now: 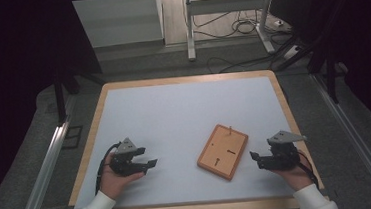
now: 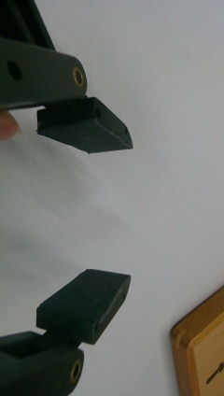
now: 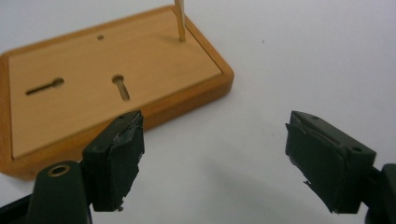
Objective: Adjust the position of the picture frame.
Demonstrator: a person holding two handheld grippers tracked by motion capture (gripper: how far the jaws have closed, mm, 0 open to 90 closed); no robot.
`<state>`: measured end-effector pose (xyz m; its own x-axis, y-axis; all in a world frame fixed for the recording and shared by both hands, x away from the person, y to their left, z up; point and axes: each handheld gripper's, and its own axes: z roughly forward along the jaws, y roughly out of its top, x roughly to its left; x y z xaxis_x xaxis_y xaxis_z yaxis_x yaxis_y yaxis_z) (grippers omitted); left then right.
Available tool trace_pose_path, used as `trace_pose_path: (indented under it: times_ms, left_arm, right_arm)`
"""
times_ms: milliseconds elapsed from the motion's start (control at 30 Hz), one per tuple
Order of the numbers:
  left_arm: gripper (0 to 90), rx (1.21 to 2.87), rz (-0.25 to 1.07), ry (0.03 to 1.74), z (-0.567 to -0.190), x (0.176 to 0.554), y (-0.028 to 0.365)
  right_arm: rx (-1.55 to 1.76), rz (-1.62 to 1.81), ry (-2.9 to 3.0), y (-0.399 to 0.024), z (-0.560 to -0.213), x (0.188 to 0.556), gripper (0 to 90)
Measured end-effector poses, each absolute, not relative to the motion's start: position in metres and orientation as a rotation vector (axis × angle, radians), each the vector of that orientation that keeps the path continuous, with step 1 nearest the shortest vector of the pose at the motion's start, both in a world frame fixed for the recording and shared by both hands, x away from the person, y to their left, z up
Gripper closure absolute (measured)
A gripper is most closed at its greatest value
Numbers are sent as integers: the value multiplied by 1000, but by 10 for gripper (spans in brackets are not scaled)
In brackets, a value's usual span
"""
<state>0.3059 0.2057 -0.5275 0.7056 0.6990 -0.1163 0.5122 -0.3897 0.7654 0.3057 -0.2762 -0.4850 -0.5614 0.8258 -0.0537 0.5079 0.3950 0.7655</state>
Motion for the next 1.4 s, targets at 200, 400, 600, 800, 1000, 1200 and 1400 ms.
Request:
trace_pose_path:
  times_ms: [200, 400, 600, 800, 1000, 1200, 1400]
  left_arm:
    - [300, 2072, 275, 922, -528, 306, 206]
    - [301, 2072, 278, 927, -529, 306, 206]
    - [301, 2075, 276, 936, -530, 306, 206]
    - [301, 2076, 277, 936, -530, 306, 206]
    - [300, 2085, 270, 931, -531, 307, 206]
    - [298, 2093, 260, 933, -532, 307, 206]
    - [298, 2097, 250, 939, -533, 307, 206]
  right_arm:
    - [1111, 1044, 2240, -260, -470, 315, 226]
    - [1136, 1019, 2272, -252, -473, 332, 225]
    - [1141, 1014, 2280, -246, -473, 344, 226]
    - [1120, 1019, 2286, -234, -471, 352, 230]
    - [1090, 1023, 2304, -222, -471, 360, 264]
    - [1088, 1023, 2320, -215, -476, 370, 307]
    - [1073, 999, 2367, -210, -488, 388, 444]
